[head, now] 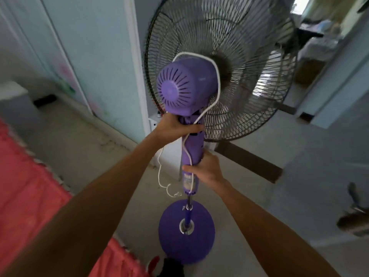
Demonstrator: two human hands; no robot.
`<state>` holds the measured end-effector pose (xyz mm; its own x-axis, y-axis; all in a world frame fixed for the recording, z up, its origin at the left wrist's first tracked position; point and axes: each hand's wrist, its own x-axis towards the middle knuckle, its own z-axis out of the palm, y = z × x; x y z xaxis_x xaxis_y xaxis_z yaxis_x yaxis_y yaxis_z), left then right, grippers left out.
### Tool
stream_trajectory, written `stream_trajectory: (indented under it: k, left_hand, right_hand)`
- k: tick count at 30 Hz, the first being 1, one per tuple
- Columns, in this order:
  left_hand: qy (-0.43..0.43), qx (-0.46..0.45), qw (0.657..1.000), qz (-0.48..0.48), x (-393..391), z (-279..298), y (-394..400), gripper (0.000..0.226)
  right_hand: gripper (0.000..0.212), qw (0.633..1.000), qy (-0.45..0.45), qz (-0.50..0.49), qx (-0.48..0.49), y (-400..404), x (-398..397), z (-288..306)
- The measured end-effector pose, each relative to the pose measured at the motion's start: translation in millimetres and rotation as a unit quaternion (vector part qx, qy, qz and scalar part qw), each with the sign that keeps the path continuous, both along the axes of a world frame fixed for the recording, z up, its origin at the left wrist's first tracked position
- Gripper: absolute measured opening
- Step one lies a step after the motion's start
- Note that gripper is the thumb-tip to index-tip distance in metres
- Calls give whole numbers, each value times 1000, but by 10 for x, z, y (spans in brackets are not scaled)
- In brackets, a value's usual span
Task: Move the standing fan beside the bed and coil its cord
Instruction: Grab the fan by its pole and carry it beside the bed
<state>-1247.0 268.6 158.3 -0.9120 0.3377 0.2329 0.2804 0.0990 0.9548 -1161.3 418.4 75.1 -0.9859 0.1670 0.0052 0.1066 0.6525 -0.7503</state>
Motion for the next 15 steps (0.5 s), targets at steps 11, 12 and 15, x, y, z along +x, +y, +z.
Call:
stream_trajectory:
  k: [11,12,15]
  left_hand:
    - [1,-15,985,174,-1300,76,-1259,63]
    - [-2,-14,982,189,-1391,85,-1376,60]
    - [-6,-26,971,236,-1636,108,-1696,49]
  right_hand:
    - [58,988,-29,154,-11,-1092,-1843,-15]
    - [56,985,-35,169,-18,-1203,-1982,-19]
    - [53,976,-47,210,-38,-1532,-2396,-18]
